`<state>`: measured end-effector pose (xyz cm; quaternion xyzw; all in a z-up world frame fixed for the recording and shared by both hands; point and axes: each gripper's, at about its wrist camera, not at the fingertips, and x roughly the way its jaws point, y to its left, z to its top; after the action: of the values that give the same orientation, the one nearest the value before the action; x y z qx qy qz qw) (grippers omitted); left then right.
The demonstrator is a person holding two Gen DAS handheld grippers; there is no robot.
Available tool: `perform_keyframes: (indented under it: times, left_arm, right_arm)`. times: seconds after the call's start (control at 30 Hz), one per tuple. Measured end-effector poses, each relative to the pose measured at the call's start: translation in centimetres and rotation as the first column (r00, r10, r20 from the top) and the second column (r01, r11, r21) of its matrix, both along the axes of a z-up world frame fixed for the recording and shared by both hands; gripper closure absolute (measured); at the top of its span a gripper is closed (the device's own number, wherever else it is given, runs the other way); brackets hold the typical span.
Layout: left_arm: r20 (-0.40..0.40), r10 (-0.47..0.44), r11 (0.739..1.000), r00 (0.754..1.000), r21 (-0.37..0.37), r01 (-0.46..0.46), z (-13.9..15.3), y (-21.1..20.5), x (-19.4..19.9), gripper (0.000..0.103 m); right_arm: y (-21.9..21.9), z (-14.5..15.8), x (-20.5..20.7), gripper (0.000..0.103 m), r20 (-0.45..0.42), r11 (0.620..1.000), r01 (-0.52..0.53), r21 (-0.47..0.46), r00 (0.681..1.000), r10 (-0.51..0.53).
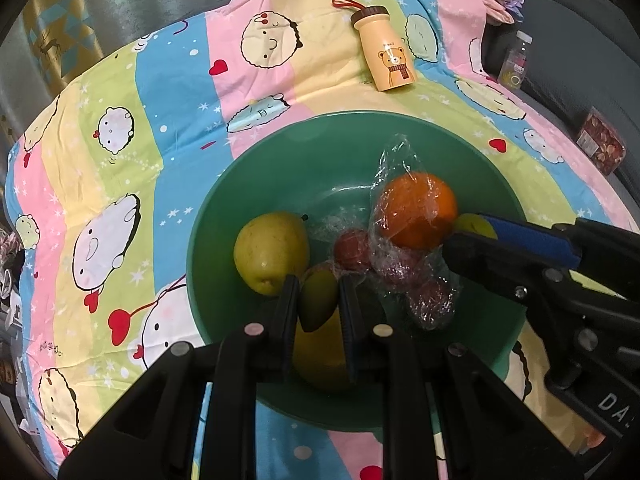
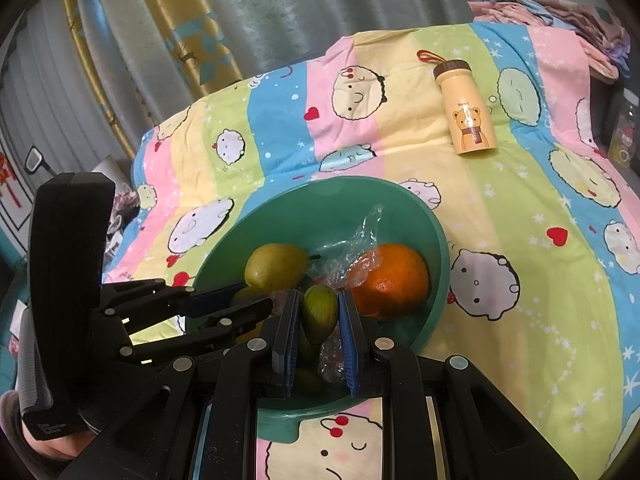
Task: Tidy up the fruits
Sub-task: 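Lower the olive into the basin and open the right gripper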
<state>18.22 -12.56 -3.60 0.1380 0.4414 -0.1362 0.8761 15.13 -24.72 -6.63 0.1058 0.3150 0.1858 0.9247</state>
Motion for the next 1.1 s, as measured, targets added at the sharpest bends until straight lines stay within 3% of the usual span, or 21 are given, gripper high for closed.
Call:
perform_keyframes:
  times: [1.1]
  left_arm:
    - [0.003, 0.006, 0.999, 1.0, 0.045, -0.007, -0.15, -0.45, 0.08, 0.082]
  right_arm:
    - [-0.5, -0.01, -0.03, 0.082, -0.003, 1.0, 0.015, 0.008, 1.0, -0.015]
